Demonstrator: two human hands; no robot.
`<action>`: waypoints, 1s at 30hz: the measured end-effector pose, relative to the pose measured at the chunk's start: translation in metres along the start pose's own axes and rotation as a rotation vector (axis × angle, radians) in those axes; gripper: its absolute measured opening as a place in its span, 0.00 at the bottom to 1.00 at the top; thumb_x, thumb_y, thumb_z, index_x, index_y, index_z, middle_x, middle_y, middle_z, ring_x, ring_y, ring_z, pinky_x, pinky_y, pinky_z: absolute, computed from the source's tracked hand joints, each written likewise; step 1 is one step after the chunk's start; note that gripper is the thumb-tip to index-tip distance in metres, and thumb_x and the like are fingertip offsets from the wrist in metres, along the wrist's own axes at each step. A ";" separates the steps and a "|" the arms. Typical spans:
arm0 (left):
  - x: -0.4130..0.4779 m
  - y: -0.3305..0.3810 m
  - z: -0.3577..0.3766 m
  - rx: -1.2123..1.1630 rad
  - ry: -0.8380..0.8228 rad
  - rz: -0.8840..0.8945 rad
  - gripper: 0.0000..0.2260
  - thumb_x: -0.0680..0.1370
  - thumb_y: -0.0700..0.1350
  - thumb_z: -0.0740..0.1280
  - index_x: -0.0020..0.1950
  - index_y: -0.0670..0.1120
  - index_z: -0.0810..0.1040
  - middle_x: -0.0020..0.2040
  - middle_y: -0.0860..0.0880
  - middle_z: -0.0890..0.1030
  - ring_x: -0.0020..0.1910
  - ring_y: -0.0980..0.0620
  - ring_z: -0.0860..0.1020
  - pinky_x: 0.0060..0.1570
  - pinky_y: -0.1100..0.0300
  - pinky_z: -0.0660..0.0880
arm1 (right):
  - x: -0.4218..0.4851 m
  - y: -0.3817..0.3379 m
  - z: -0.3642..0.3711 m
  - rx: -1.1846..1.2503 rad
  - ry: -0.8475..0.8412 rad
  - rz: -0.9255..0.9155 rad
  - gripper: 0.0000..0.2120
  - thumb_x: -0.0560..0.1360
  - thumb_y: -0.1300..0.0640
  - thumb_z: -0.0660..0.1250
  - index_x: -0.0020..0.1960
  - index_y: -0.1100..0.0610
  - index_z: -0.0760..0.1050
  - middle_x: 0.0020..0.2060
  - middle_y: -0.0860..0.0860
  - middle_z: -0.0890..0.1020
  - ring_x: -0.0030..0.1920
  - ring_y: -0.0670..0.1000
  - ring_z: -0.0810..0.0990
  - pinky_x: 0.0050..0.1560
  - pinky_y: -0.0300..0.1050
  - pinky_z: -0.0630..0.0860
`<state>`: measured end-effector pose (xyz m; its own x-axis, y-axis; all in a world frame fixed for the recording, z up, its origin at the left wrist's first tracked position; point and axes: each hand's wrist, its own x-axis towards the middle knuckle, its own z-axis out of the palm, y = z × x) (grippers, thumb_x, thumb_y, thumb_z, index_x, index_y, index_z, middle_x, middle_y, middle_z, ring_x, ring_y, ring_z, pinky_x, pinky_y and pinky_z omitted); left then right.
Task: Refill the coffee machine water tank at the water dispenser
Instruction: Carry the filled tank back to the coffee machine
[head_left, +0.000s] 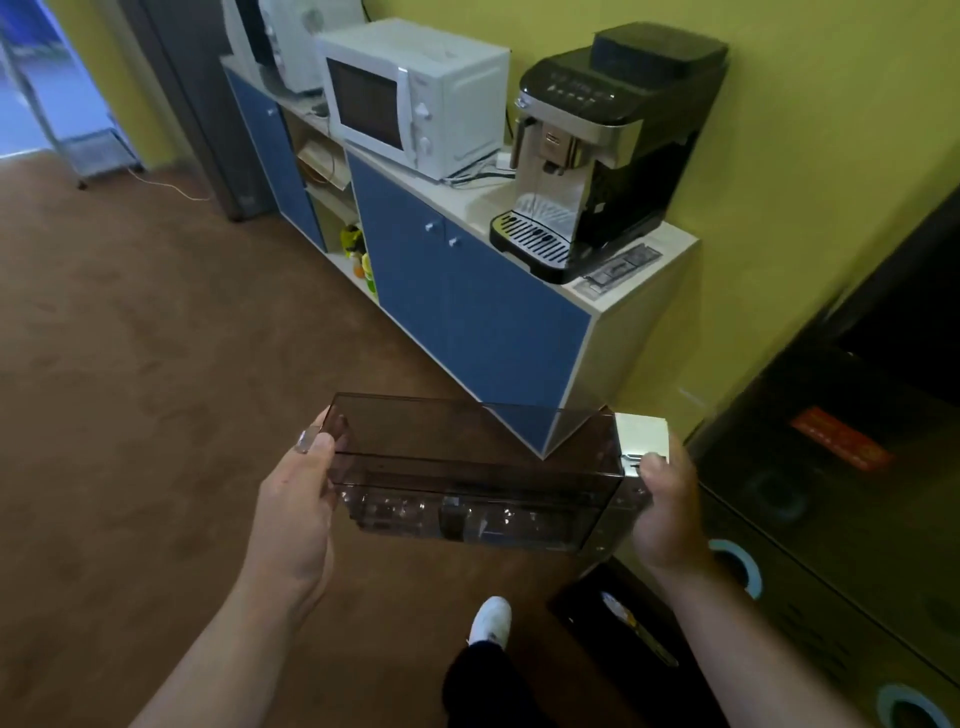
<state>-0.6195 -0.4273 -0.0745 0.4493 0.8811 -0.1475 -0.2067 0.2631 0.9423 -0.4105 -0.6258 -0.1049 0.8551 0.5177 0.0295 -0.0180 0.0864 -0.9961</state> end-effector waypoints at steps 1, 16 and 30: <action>0.013 0.000 0.002 -0.001 0.001 0.001 0.15 0.84 0.41 0.54 0.62 0.46 0.78 0.55 0.52 0.85 0.58 0.56 0.81 0.57 0.62 0.75 | 0.011 -0.001 0.007 -0.014 0.012 -0.012 0.25 0.66 0.47 0.60 0.53 0.67 0.72 0.44 0.73 0.73 0.45 0.72 0.76 0.40 0.58 0.75; 0.206 -0.002 0.076 0.011 0.028 -0.096 0.14 0.82 0.41 0.56 0.58 0.49 0.81 0.54 0.58 0.85 0.61 0.58 0.78 0.67 0.57 0.66 | 0.188 0.022 0.047 0.057 0.002 -0.032 0.15 0.67 0.49 0.62 0.51 0.52 0.75 0.43 0.62 0.76 0.43 0.60 0.75 0.44 0.58 0.72; 0.396 -0.006 0.173 0.012 -0.194 -0.126 0.14 0.82 0.38 0.56 0.60 0.44 0.80 0.49 0.55 0.85 0.54 0.56 0.79 0.55 0.63 0.71 | 0.326 0.014 0.064 0.068 0.250 0.111 0.19 0.66 0.56 0.58 0.56 0.48 0.72 0.48 0.58 0.80 0.48 0.57 0.79 0.43 0.50 0.74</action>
<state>-0.2904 -0.1478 -0.0866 0.6300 0.7491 -0.2049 -0.1284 0.3608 0.9238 -0.1656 -0.4015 -0.1036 0.9472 0.3015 -0.1094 -0.1463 0.1024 -0.9839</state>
